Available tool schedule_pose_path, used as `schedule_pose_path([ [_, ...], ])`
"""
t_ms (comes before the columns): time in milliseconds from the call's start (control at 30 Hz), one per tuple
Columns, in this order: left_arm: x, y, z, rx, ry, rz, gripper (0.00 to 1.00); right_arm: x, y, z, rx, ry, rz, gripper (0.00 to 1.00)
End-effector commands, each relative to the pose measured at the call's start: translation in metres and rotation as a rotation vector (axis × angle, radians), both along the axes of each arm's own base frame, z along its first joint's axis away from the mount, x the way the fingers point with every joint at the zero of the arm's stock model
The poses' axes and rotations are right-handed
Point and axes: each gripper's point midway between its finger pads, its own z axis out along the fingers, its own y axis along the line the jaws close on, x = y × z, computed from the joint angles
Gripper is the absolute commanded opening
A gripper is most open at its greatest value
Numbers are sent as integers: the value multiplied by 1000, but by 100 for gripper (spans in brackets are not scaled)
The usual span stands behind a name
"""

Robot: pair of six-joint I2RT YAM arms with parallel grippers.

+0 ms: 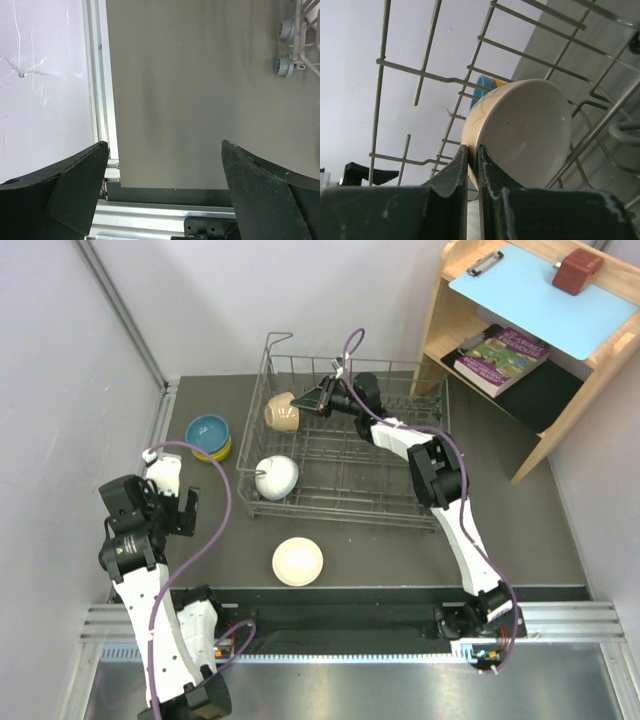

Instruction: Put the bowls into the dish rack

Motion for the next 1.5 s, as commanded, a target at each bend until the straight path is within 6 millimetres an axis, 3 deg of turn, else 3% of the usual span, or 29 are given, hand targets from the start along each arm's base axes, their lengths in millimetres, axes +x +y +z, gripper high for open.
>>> schedule_pose_path([
  [0, 1, -2, 3, 4, -20, -8, 99, 24, -18, -25, -167, 15, -118, 0],
  [200, 0, -3, 5, -2, -23, -9, 99, 29, -29, -39, -282, 8, -163, 19],
  [500, 0, -6, 3, -10, -19, -15, 99, 34, -44, -53, -410, -3, -215, 32],
  [667, 0, -7, 1, -11, -19, -23, 99, 33, -48, -51, -472, -49, -222, 36],
  [900, 2, -3, 3, -1, -26, -2, 99, 23, -51, -30, -538, -104, -230, 41],
  [1233, -1, -9, 3, -10, -47, -20, 99, -3, -49, -16, -594, -127, -209, 42],
  [1367, -3, -12, -2, -12, -50, -26, 99, -16, -45, 3, -590, -155, -196, 42],
  [1467, -3, -14, -4, -18, -55, -31, 99, -23, -43, 28, -571, -194, -199, 42],
])
